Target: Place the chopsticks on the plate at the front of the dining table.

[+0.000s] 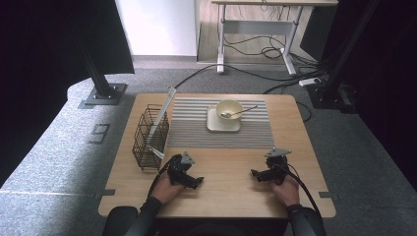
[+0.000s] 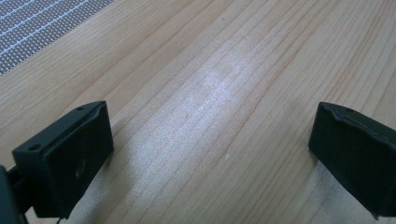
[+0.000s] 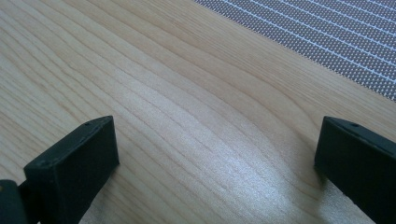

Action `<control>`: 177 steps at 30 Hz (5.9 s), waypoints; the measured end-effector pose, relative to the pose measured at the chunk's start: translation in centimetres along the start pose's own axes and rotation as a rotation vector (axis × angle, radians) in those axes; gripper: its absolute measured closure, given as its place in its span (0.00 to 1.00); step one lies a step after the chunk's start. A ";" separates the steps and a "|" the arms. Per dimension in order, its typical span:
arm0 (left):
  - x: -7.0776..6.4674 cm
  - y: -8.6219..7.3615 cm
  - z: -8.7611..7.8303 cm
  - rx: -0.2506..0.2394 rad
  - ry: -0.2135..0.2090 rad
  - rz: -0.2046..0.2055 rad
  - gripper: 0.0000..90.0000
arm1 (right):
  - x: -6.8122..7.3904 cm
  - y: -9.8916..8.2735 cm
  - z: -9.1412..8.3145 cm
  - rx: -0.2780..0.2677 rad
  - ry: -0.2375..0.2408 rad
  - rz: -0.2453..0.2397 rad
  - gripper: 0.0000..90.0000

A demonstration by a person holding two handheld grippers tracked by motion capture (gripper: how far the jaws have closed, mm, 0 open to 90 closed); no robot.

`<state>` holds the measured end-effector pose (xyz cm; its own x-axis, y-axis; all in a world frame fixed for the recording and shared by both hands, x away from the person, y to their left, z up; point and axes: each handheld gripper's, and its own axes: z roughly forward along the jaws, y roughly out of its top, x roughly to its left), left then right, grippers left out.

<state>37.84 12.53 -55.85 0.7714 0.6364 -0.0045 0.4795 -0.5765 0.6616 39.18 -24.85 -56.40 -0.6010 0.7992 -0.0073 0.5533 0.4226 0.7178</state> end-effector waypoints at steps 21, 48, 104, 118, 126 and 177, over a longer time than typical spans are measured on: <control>0.0 0.0 0.0 -0.001 0.001 -0.002 0.00 | 0.0 0.0 0.0 0.000 -0.001 0.000 0.00; -0.1 0.0 0.0 -0.002 0.006 -0.009 0.00 | 1.6 2.6 -1.8 -0.018 0.071 -0.020 0.00; -0.3 0.1 0.1 -0.001 0.014 -0.017 0.00 | 10.2 19.2 -2.9 -0.105 0.267 -0.173 0.00; -0.4 0.1 0.1 -0.003 0.013 -0.017 0.00 | 13.8 21.5 -1.9 -0.090 0.370 -0.192 0.00; -0.4 0.1 0.1 -0.003 0.012 -0.017 0.00 | 16.3 22.1 -1.0 -0.074 0.387 -0.235 0.00; -0.4 0.1 0.1 0.001 0.008 -0.011 0.00 | 24.7 23.2 1.0 -0.103 0.451 -0.455 0.61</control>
<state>37.63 12.17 -55.85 0.7623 0.6471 -0.0058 0.4885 -0.5696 0.6610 37.71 5.13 -40.64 -0.9579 0.2830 -0.0493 0.1419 0.6155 0.7753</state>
